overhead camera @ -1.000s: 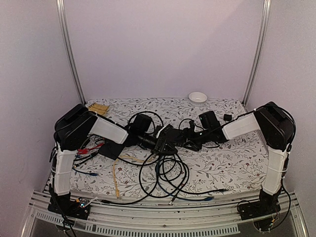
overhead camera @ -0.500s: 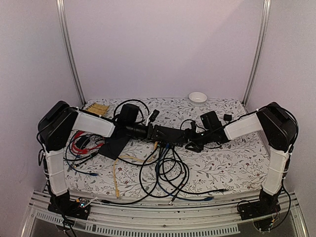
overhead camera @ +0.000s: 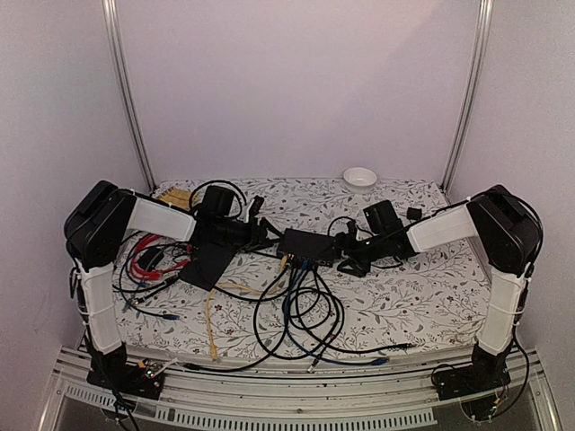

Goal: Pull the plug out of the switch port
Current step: Pick up the switch port from the center of the board, then pass from the left arm to the right, then pass from the right arm to the left

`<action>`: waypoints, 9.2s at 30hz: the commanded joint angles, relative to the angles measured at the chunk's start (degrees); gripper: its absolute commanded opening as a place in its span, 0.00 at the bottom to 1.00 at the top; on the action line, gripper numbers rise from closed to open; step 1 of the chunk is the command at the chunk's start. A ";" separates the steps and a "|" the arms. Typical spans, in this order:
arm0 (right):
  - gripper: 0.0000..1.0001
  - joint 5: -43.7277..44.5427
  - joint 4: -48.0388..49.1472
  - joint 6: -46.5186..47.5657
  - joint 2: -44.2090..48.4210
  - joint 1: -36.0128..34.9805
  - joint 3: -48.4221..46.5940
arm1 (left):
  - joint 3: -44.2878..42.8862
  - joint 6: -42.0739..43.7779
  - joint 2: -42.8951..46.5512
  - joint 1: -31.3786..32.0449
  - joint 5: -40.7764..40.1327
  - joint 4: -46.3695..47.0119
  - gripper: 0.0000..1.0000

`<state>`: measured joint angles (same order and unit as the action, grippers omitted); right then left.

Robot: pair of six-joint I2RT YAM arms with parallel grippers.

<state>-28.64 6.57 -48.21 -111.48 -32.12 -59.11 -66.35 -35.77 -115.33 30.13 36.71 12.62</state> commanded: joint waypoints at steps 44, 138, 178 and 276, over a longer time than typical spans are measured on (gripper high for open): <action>0.81 -1.73 -11.08 0.60 -10.07 1.01 -9.71 | -21.97 13.01 -19.33 -1.04 6.20 -32.87 0.65; 0.82 -0.20 -9.59 3.58 -6.98 3.45 -2.78 | -14.77 -15.03 -17.05 1.21 17.78 12.17 0.26; 0.82 -10.94 25.65 -14.21 0.87 5.22 8.55 | -4.54 -44.10 -11.64 2.44 21.34 49.34 0.18; 0.02 -39.27 9.83 2.58 5.04 1.49 -3.85 | -30.16 23.21 -15.81 -3.36 44.19 -28.26 0.85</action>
<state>-62.78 15.62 -47.46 -105.93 -29.61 -59.81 -97.45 -15.55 -132.44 26.26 79.15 -13.50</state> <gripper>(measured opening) 0.242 0.850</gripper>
